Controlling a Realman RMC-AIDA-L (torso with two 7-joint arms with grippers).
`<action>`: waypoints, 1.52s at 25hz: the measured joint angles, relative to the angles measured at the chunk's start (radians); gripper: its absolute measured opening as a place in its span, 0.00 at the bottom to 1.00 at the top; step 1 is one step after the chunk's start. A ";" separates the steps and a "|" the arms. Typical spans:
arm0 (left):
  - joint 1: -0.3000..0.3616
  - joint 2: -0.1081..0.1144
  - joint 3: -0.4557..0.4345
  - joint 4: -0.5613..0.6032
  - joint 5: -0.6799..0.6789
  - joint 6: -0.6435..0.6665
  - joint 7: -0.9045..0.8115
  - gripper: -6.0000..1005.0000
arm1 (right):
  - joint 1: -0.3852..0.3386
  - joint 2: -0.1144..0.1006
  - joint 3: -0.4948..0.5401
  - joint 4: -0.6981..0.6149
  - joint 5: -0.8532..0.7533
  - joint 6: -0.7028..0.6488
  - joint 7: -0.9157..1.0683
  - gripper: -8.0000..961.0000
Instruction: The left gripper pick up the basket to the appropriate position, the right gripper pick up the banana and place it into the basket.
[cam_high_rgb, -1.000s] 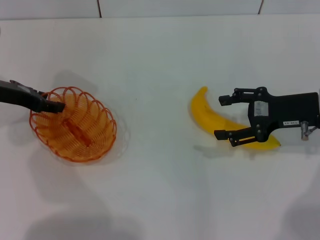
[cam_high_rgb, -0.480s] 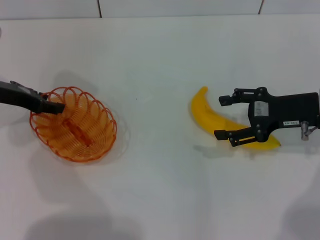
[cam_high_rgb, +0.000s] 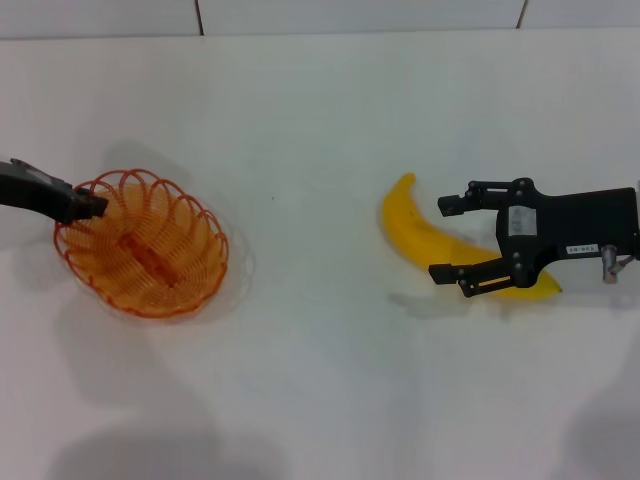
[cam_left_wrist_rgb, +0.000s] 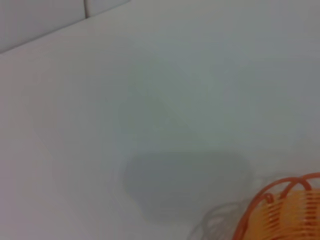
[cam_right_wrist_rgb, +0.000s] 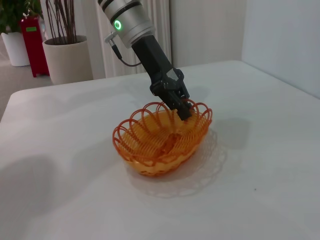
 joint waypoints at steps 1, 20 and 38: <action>0.000 0.000 0.001 0.000 0.000 0.000 0.001 0.22 | 0.000 0.000 0.000 0.000 0.000 0.000 0.000 0.95; 0.022 -0.068 0.000 0.222 -0.071 0.197 -0.013 0.09 | 0.003 0.000 0.000 0.001 0.001 0.000 0.004 0.95; 0.055 -0.073 -0.024 -0.034 -0.314 0.080 -0.075 0.08 | 0.026 -0.005 0.000 -0.010 -0.001 0.000 0.050 0.95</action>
